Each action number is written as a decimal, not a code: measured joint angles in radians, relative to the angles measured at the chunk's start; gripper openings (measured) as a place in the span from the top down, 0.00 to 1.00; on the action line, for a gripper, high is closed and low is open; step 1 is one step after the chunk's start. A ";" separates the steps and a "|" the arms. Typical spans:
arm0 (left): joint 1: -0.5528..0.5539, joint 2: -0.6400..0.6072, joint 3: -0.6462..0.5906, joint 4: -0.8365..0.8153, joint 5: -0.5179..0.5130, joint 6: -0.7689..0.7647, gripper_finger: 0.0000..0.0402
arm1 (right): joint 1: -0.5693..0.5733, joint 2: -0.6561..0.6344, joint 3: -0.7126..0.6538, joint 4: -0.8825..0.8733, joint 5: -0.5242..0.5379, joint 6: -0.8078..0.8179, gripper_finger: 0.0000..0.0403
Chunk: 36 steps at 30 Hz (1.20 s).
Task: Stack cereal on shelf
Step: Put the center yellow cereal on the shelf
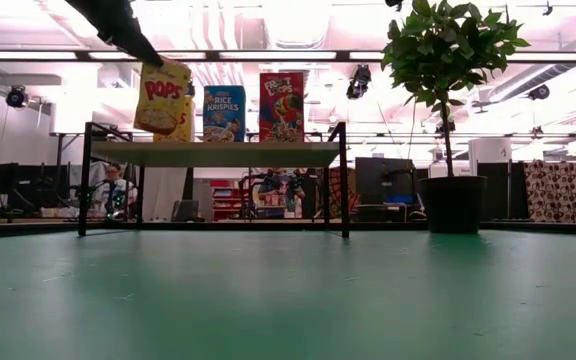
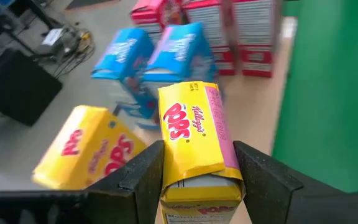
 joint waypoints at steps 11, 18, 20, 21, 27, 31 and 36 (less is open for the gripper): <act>0.094 0.043 -0.008 0.030 0.031 -0.002 0.58 | 0.000 0.000 -0.011 0.021 0.000 0.002 0.38; 0.102 0.058 -0.008 0.033 0.031 -0.002 0.58 | 0.000 0.000 -0.015 0.020 0.000 0.003 0.38; 0.103 0.060 -0.012 0.033 0.031 -0.001 0.58 | 0.000 0.000 -0.015 0.020 0.000 0.003 0.38; 0.103 0.060 -0.014 0.034 0.031 -0.001 0.58 | 0.000 0.000 -0.016 0.020 0.000 0.003 0.38; 0.105 0.061 -0.029 0.037 0.030 0.004 0.58 | 0.000 0.000 -0.017 0.020 0.000 0.006 0.38; 0.105 0.058 -0.030 0.035 0.024 0.006 0.53 | 0.000 0.000 -0.017 0.020 0.000 0.006 0.38; 0.106 0.057 -0.026 0.029 -0.047 0.017 0.46 | 0.000 0.000 -0.017 0.020 0.001 0.006 0.38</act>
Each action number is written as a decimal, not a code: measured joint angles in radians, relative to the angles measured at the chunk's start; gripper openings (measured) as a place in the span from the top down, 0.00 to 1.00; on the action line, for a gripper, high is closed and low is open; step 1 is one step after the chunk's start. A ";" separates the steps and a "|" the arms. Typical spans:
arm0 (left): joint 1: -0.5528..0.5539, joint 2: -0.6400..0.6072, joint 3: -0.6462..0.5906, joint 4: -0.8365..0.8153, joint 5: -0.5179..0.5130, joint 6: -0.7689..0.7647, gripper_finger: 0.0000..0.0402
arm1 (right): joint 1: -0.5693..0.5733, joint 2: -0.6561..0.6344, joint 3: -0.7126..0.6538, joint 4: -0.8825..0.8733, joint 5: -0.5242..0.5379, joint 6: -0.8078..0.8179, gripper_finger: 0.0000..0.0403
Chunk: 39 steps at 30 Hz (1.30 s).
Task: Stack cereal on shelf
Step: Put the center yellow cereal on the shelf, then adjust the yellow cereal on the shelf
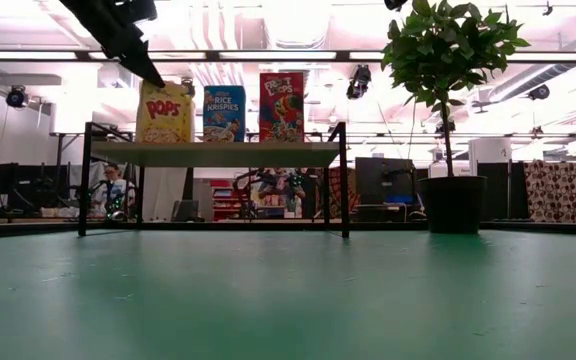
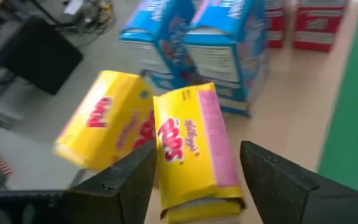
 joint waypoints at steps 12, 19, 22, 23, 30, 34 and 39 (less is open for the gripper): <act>0.000 0.004 0.101 -0.025 -0.010 -0.033 0.43 | 0.000 0.000 -0.003 -0.001 0.003 -0.001 0.38; 0.000 0.102 0.244 -0.175 -0.010 -0.246 0.43 | -0.001 0.000 -0.013 -0.011 0.003 -0.008 0.38; 0.000 0.189 0.325 -0.276 -0.010 -0.289 0.43 | -0.002 0.000 -0.013 -0.011 0.010 -0.015 0.38; 0.004 0.222 0.356 -0.318 -0.010 -0.296 0.43 | -0.003 0.000 -0.013 -0.015 0.011 -0.015 0.38; 0.017 0.407 0.574 -0.571 -0.011 -0.335 0.41 | -0.003 0.000 -0.013 -0.039 0.011 -0.008 0.38; 0.017 0.449 0.668 -0.631 -0.011 -0.340 0.37 | -0.003 0.000 -0.013 -0.041 0.011 -0.006 0.38; 0.042 0.490 0.745 -0.686 -0.011 -0.363 0.33 | -0.003 0.000 -0.013 -0.061 0.011 -0.003 0.38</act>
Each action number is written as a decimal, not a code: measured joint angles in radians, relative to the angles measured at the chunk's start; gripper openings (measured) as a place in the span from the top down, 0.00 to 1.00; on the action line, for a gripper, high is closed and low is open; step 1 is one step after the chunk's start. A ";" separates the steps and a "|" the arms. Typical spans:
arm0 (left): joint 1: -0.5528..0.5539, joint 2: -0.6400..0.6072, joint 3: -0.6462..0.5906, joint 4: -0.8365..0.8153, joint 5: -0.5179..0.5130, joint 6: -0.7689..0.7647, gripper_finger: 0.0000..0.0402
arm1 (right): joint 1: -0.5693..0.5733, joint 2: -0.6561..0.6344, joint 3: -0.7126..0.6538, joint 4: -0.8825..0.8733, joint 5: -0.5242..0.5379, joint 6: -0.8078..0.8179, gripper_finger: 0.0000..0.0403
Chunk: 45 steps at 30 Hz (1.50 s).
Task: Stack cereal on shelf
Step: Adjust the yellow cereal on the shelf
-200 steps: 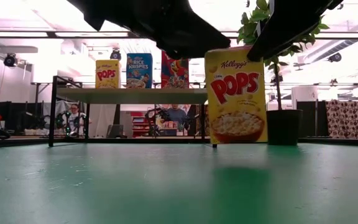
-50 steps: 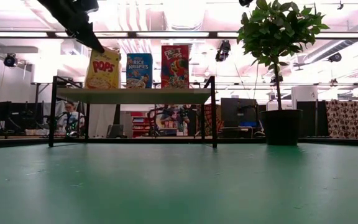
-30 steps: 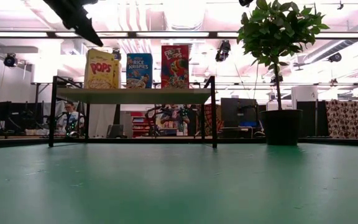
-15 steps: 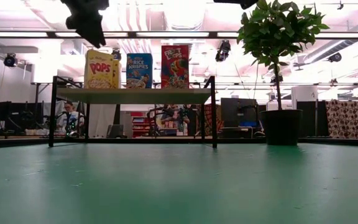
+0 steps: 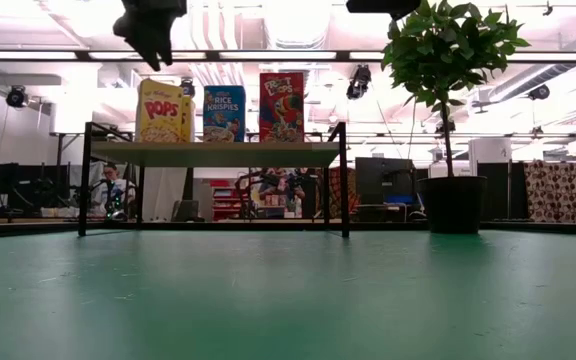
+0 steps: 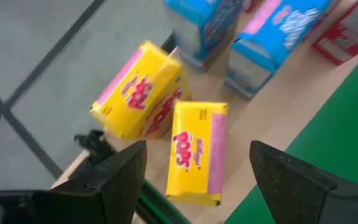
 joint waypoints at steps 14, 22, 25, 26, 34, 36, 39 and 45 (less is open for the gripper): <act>0.045 0.071 -0.006 -0.087 0.009 -0.003 0.33 | 0.000 0.000 0.000 -0.005 0.000 0.002 0.38; 0.045 0.077 -0.006 -0.086 0.043 0.024 0.33 | 0.000 0.000 0.000 -0.004 0.000 0.003 0.38; 0.045 0.077 -0.006 -0.079 0.043 0.026 0.33 | 0.000 0.000 0.000 -0.004 0.000 0.003 0.38; 0.045 0.077 -0.006 -0.074 0.043 0.027 0.33 | 0.000 0.000 0.000 -0.004 0.000 0.003 0.38; 0.045 0.077 -0.007 -0.064 0.009 0.029 0.33 | 0.000 0.000 0.000 -0.004 0.000 0.003 0.38; 0.045 0.077 -0.007 -0.064 0.009 0.029 0.33 | 0.000 0.000 0.000 -0.004 0.000 0.003 0.38; 0.045 0.077 -0.022 -0.064 0.009 0.029 0.33 | 0.000 0.000 0.000 -0.004 0.000 0.004 0.38; 0.045 0.077 -0.034 -0.062 0.029 0.043 0.33 | 0.000 0.000 0.000 -0.005 0.000 0.003 0.38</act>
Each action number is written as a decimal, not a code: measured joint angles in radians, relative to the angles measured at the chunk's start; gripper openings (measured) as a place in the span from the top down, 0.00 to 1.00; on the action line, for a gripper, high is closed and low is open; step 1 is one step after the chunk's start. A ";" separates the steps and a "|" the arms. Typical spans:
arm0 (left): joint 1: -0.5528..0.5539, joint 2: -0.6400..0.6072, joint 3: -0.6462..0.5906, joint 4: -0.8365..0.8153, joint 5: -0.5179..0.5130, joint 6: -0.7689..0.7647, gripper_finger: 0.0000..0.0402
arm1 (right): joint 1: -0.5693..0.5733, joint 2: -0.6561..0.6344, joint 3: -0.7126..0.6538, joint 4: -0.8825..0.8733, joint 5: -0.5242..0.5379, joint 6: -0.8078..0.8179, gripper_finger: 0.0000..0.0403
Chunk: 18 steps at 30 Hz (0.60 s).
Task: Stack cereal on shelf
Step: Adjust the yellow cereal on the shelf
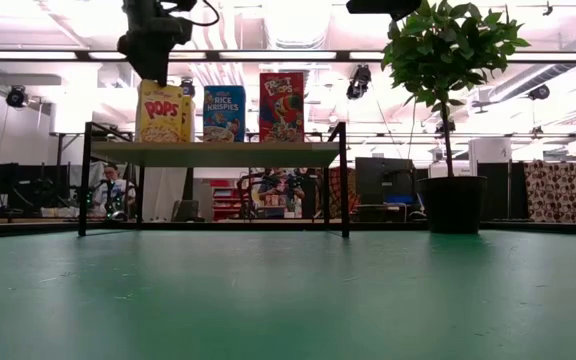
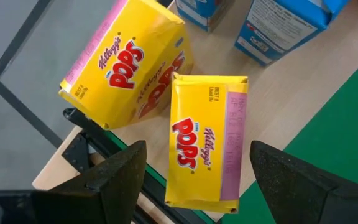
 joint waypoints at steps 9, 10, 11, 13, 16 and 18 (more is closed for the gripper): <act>0.000 0.000 0.000 0.002 0.000 0.012 0.40 | 0.000 0.000 0.000 0.000 0.000 0.000 0.39; 0.000 0.000 0.000 0.002 0.000 0.012 0.41 | 0.000 0.000 0.000 0.000 0.000 0.000 0.39; 0.000 0.000 0.000 0.003 0.000 0.012 0.41 | 0.000 0.000 0.000 0.000 0.000 0.000 0.39; 0.000 0.000 0.000 0.004 0.000 0.012 0.42 | 0.000 0.000 0.000 0.000 0.000 0.000 0.39; 0.000 0.000 0.000 0.005 0.000 0.012 0.43 | 0.000 0.000 0.000 0.000 0.000 0.000 0.39; 0.000 0.000 0.000 0.005 0.000 0.012 0.43 | 0.000 0.000 0.000 0.000 0.000 0.000 0.39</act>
